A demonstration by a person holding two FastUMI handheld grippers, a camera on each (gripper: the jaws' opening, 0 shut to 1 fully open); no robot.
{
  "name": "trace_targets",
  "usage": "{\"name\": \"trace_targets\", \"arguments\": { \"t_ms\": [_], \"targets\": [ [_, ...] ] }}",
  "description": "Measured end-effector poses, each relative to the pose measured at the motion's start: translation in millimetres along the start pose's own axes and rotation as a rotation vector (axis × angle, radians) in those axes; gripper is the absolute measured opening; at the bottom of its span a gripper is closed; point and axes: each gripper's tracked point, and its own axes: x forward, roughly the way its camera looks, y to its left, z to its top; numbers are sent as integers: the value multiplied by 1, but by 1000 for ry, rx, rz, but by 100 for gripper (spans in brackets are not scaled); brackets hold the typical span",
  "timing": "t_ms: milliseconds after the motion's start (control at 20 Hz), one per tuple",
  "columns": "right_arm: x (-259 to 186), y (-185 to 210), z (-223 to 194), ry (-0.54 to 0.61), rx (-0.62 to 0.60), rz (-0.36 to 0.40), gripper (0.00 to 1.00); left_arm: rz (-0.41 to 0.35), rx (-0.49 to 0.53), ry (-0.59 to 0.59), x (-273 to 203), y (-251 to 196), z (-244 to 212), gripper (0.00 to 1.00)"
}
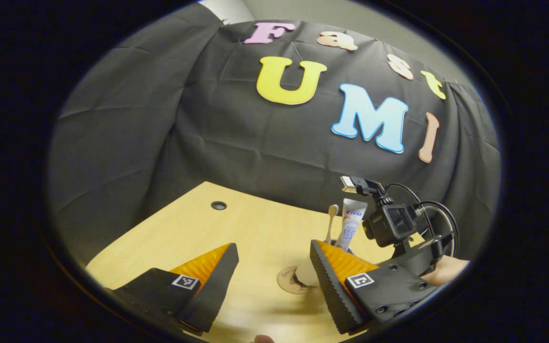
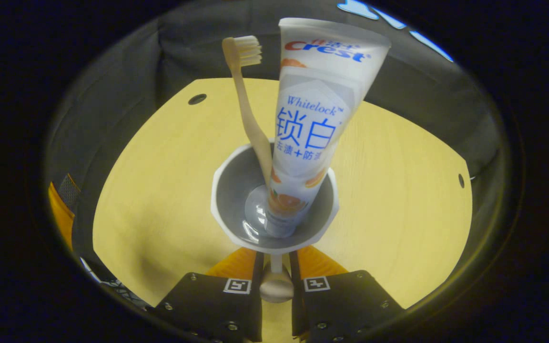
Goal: Put the toothbrush and toothpaste on the desktop into the cup, then pick up the cup and place it on the coaster on the desktop.
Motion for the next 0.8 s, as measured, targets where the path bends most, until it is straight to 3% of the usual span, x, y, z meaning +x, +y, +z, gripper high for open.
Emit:
{"name": "trace_targets", "arguments": {
  "t_ms": [300,550,800],
  "targets": [
    [11,5,-8,31,-34,-7,29,29,-2,-12,-9,21,3,96],
    [12,13,-5,34,-55,-39,25,34,-9,-16,-13,27,5,96],
    [6,6,-4,21,-49,-42,29,24,-5,-22,-16,24,8,96]
  ]
}}
